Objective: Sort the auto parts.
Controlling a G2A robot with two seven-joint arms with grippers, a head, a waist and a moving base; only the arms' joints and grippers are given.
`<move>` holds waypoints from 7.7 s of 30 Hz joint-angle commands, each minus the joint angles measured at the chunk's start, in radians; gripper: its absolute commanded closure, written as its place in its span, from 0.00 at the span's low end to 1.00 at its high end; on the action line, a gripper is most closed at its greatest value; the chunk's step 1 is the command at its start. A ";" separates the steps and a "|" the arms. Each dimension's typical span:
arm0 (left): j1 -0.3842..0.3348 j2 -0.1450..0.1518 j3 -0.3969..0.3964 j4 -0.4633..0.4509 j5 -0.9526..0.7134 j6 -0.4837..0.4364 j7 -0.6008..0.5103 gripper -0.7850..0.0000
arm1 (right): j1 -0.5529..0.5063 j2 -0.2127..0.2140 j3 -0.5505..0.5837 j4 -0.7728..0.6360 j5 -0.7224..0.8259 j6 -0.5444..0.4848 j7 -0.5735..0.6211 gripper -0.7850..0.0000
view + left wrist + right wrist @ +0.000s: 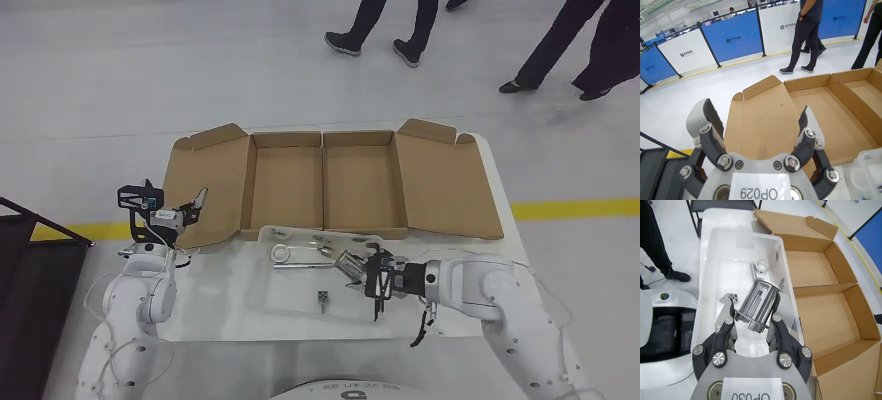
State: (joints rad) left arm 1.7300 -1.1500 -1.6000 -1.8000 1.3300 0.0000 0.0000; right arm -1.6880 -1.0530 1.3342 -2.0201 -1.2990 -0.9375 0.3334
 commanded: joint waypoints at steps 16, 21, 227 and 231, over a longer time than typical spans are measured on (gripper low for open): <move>0.000 0.000 0.000 0.000 0.000 0.000 0.000 0.00 | 0.461 -0.026 -0.110 0.282 0.564 0.345 0.293 1.00; 0.000 0.000 0.000 0.000 0.000 0.000 0.000 0.00 | 0.649 -0.060 -0.240 0.435 0.607 0.512 0.398 1.00; -0.078 0.063 0.219 -0.226 -0.208 -0.774 -0.754 0.00 | 0.230 0.018 -0.048 0.346 0.460 -0.075 -0.177 0.00; -0.093 0.073 0.222 -0.186 -0.214 -0.870 -0.771 0.00 | 0.230 0.018 -0.048 0.346 0.460 -0.075 -0.177 0.00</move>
State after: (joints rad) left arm 1.6431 -1.0791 -1.3815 -1.9978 1.1157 -0.8430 -0.7614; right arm -1.4580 -1.0348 1.2866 -1.6743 -0.8387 -1.0123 0.1566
